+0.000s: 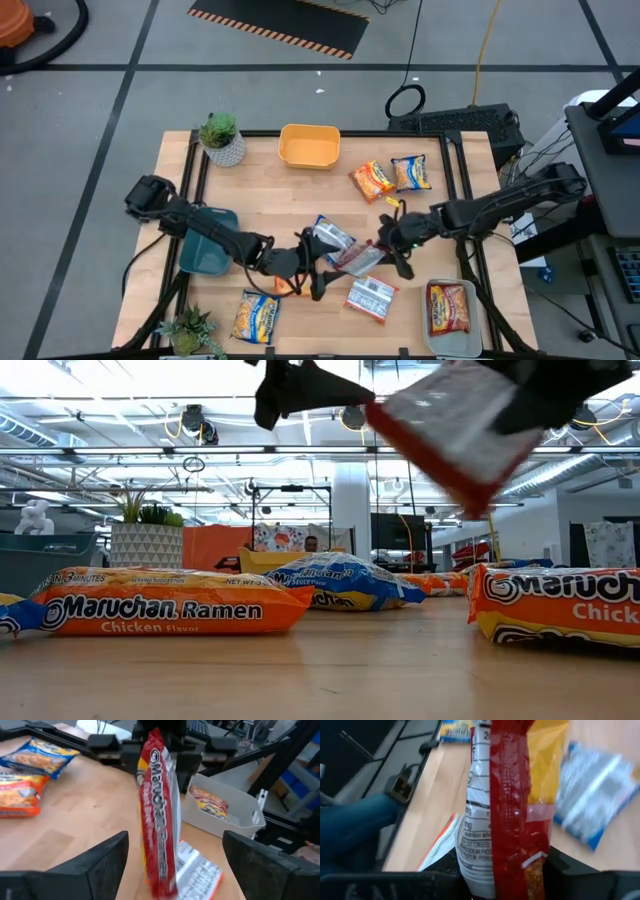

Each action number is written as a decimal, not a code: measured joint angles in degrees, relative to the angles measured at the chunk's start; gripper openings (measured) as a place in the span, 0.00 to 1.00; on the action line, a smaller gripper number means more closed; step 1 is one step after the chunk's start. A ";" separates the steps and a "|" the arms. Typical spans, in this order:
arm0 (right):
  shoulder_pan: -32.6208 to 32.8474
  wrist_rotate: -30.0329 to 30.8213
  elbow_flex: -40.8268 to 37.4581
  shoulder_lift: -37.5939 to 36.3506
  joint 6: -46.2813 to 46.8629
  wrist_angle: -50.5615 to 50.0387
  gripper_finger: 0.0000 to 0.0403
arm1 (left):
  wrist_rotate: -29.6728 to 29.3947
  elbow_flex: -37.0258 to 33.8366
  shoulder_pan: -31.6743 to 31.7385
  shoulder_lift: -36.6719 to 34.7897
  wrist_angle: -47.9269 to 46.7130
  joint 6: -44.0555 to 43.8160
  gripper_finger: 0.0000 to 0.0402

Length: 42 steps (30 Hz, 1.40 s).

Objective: Sort Maruchan noodles
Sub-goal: Put the red noodle pack into the gray bin

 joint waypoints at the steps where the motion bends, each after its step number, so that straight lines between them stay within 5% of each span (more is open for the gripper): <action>1: 0.66 -0.09 0.68 -1.24 2.43 -3.14 0.30 | -0.16 0.00 -0.22 -0.04 0.02 -0.44 0.82; 10: 10.66 -4.22 5.47 -11.84 22.74 -21.85 0.30 | -1.88 0.00 0.86 -0.09 -0.05 -1.61 0.82; 23: 30.96 -15.50 5.65 -12.49 57.31 -22.90 0.30 | -1.52 0.00 2.84 -0.09 -0.08 1.17 0.82; 42: 40.50 -14.75 5.65 -12.28 72.34 -30.13 0.30 | 3.06 0.00 5.04 -0.09 1.97 1.13 0.82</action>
